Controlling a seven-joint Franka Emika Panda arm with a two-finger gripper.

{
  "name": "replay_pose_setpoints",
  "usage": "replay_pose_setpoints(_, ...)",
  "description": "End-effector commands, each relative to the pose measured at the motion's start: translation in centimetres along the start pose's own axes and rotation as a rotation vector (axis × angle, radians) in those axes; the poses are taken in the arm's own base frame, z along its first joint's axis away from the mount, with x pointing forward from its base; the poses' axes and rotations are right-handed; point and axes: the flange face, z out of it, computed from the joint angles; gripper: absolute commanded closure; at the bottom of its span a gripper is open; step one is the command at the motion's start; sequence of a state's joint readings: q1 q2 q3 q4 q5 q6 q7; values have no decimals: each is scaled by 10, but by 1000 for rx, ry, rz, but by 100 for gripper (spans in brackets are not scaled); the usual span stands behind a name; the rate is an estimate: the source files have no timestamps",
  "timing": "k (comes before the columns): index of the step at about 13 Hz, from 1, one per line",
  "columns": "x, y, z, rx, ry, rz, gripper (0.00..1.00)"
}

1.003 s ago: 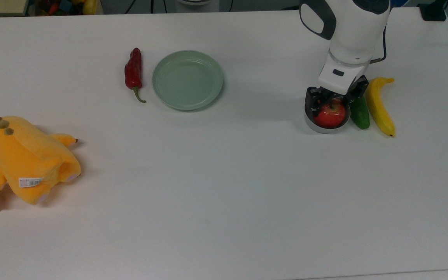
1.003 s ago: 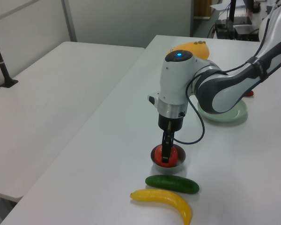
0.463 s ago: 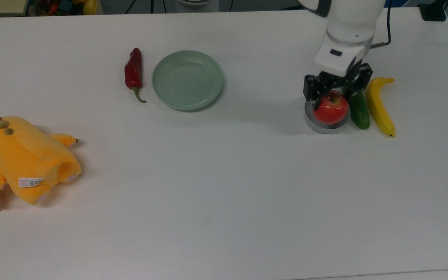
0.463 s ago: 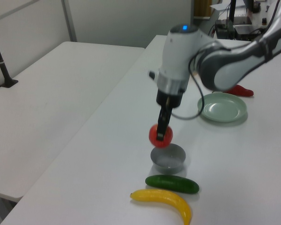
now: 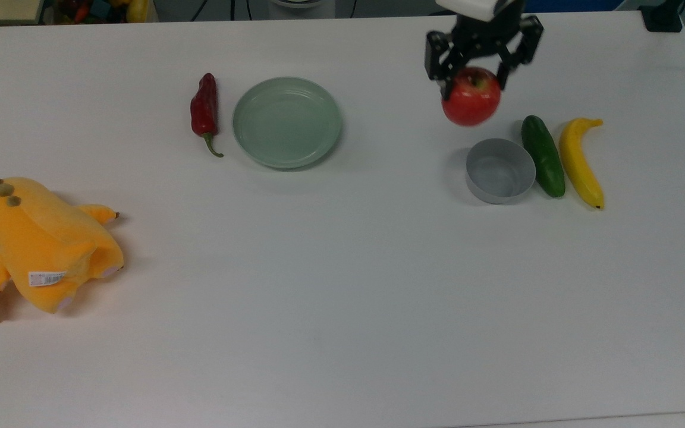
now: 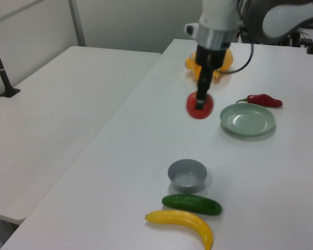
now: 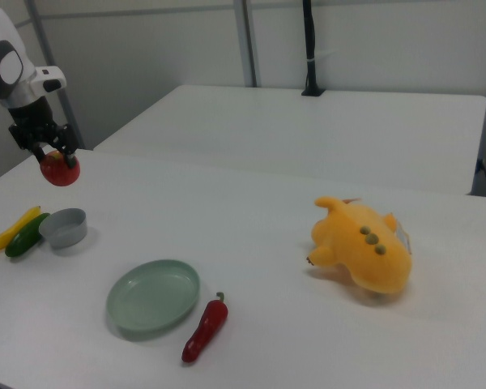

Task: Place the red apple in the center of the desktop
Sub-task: 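Carry the apple toward the green plate and lower it beside the plate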

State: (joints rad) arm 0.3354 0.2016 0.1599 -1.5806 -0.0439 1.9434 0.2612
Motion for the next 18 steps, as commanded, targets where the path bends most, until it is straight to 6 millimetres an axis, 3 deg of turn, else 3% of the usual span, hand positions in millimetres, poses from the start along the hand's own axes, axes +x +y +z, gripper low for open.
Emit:
replay_pose_setpoints(1,-39,38,-13,30,-107,-86,99)
replay_pose_setpoints(3,-58,68,-12,21,-155,-129,99)
replay_pose_setpoints(6,-81,96,27,21,-238,-146,99)
replay_pose_setpoints(10,-102,105,102,15,-213,-129,99)
replay_pose_setpoints(16,-110,118,169,7,-57,-61,99)
replay_pose_setpoints(18,-110,120,177,6,-2,-37,99)
